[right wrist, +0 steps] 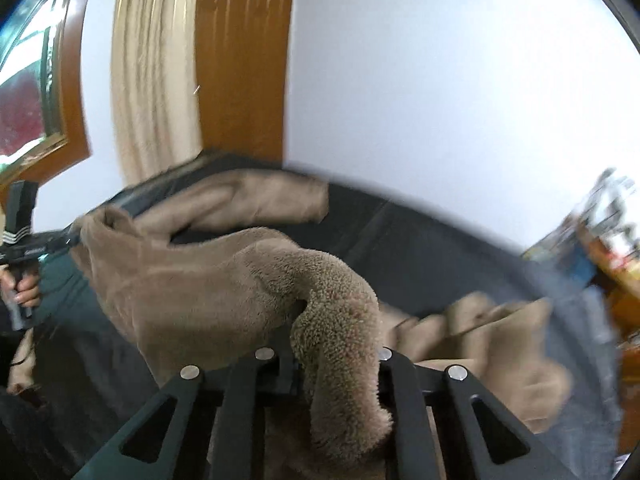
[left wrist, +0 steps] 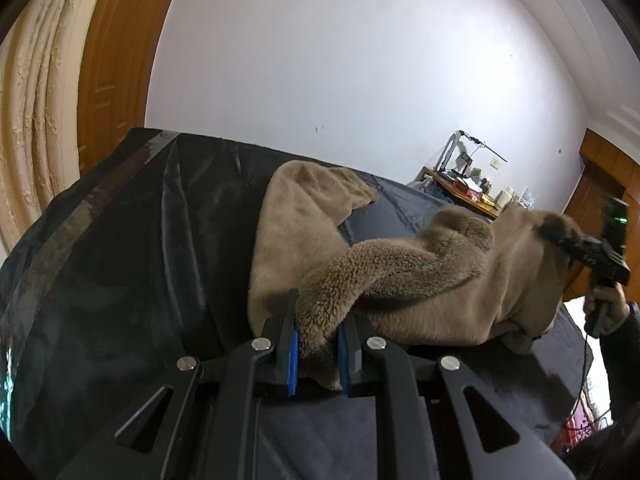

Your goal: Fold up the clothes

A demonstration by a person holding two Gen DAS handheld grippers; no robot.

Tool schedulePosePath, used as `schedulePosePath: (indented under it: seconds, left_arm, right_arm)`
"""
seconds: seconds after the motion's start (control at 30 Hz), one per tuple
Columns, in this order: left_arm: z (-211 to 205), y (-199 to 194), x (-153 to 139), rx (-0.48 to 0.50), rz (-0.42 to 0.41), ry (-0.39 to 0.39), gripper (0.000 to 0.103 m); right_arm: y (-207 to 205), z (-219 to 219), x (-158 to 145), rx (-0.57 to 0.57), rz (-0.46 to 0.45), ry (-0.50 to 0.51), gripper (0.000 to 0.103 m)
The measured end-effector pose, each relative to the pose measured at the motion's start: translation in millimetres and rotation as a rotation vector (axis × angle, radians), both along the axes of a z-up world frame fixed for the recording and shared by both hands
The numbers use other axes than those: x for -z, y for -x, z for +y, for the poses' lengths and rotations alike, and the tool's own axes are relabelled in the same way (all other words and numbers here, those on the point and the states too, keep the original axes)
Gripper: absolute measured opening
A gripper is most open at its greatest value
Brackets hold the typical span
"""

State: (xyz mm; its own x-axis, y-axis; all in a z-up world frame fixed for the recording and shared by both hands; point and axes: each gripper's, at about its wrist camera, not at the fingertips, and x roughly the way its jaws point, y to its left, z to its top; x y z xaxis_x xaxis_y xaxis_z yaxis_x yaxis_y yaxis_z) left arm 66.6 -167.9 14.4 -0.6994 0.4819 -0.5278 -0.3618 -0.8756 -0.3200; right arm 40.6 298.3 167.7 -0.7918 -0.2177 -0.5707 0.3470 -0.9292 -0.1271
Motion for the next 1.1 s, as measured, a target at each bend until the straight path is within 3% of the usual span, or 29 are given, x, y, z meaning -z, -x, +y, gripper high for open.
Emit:
schedulePosePath:
  seconds: [0.17, 0.33, 0.57, 0.7, 0.87, 1.0, 1.1]
  left_arm:
    - [31, 0, -27, 0.012, 0.085, 0.036, 0.018]
    - [54, -1, -74, -0.006, 0.196, -0.009, 0.017]
    - [40, -15, -172, -0.097, 0.388, -0.189, 0.016]
    - [27, -52, -218, -0.126, 0.544, -0.280, 0.017]
    - [2, -101, -262, -0.121, 0.715, -0.387, 0.019]
    - [-12, -131, -293, -0.136, 0.817, -0.380, 0.021]
    - [-10, -152, -306, -0.228, 0.918, -0.309, 0.021]
  right_arm:
    - [-48, 0, -47, 0.175, 0.322, -0.153, 0.016]
    - [-80, 6, -81, 0.327, 0.557, -0.185, 0.016]
    - [-112, 17, -137, 0.436, 0.786, -0.117, 0.016]
    - [-146, 14, -172, 0.493, 0.963, -0.081, 0.016]
    - [-192, -9, -195, 0.533, 1.200, -0.067, 0.016]
    - [-218, -11, -213, 0.498, 1.252, -0.007, 0.016]
    - [-229, -16, -220, 0.500, 1.300, -0.019, 0.016]
